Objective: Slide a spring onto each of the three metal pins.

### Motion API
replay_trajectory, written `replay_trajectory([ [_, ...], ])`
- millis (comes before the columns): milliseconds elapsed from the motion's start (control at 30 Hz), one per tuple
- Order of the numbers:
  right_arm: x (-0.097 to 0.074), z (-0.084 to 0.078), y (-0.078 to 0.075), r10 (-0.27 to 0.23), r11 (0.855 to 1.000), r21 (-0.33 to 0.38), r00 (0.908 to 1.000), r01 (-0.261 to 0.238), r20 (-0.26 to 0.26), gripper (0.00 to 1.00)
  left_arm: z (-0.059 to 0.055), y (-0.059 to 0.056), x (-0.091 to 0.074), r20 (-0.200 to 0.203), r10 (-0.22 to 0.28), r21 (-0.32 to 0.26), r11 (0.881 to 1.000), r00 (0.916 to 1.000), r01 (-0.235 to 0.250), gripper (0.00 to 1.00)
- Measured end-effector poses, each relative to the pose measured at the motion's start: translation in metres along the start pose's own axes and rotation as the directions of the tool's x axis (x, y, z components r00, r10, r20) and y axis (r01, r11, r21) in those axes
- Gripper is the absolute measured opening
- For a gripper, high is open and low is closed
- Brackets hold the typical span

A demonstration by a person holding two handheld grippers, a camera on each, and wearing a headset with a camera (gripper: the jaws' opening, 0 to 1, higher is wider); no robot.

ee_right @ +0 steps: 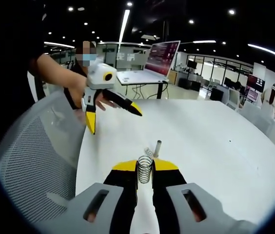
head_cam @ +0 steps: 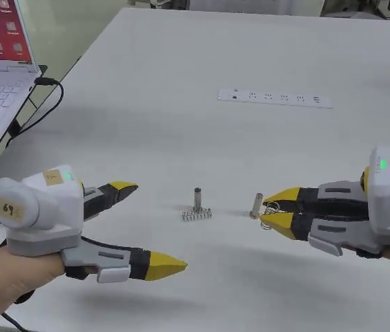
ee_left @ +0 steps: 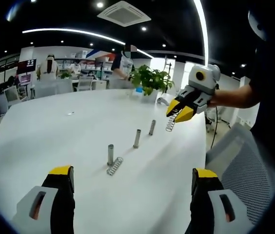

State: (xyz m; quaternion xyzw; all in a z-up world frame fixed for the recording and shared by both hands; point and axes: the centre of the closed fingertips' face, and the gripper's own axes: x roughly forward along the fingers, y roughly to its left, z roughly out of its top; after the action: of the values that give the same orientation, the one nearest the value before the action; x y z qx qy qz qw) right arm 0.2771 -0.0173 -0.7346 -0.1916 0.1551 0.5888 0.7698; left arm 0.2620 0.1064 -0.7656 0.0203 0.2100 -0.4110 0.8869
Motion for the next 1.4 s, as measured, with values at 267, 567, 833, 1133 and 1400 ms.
replay_trajectory([
  [267,-0.002,-0.005,-0.008,-0.023,1.0,0.008,0.9997,0.023,-0.004,0.08,-0.008,0.004,-0.005,-0.021,0.015,0.002,1.0,0.9997,-0.015,0.98],
  [567,0.001,-0.007,-0.032,-0.098,0.995,0.032,0.995,0.099,-0.021,0.08,-0.008,0.007,-0.008,-0.02,0.023,-0.001,1.0,0.9995,-0.023,0.98],
  [833,0.004,0.001,-0.053,-0.151,0.985,0.084,0.9885,0.151,-0.003,0.08,-0.009,0.007,-0.01,-0.02,0.023,-0.01,1.0,0.9995,-0.023,0.97],
  [1133,0.008,0.009,-0.06,-0.168,0.976,0.141,0.9856,0.164,0.015,0.08,-0.011,0.007,-0.011,-0.026,0.025,-0.016,1.0,0.9993,-0.026,0.96],
  [1400,0.014,0.008,-0.065,-0.166,0.973,0.166,0.9861,0.161,0.013,0.08,-0.012,0.008,-0.012,-0.031,0.033,-0.02,0.999,0.999,-0.034,0.96],
])
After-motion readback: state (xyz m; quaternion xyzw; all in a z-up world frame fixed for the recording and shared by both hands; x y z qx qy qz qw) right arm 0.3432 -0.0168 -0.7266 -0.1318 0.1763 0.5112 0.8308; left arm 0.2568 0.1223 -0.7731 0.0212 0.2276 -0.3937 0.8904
